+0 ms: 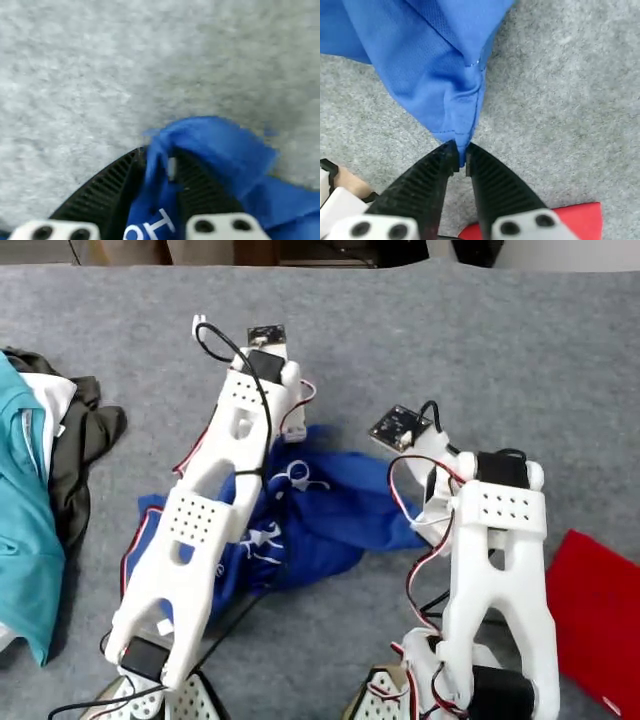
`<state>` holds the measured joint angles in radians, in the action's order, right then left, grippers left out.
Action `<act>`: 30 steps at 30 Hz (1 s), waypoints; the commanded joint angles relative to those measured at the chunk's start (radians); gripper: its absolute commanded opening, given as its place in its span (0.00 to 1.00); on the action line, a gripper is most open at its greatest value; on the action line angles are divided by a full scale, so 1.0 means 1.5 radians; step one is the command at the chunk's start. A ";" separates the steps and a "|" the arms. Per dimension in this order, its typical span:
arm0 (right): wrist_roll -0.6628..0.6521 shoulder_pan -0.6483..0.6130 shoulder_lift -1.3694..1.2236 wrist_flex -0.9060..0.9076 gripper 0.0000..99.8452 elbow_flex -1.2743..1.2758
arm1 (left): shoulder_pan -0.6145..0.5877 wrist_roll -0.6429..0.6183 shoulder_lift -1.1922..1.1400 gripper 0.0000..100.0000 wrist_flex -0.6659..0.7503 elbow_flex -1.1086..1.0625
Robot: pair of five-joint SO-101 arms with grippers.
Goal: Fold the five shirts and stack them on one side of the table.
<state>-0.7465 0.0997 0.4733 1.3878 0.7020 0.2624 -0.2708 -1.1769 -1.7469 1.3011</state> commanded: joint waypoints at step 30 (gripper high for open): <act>0.001 -0.178 -0.066 -0.265 0.00 0.131 | -0.190 -0.059 0.230 0.28 -0.005 -0.072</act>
<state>-0.7587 -0.1565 0.3890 1.0395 0.8738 -0.0445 -0.2969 -0.9083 -1.7469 1.0664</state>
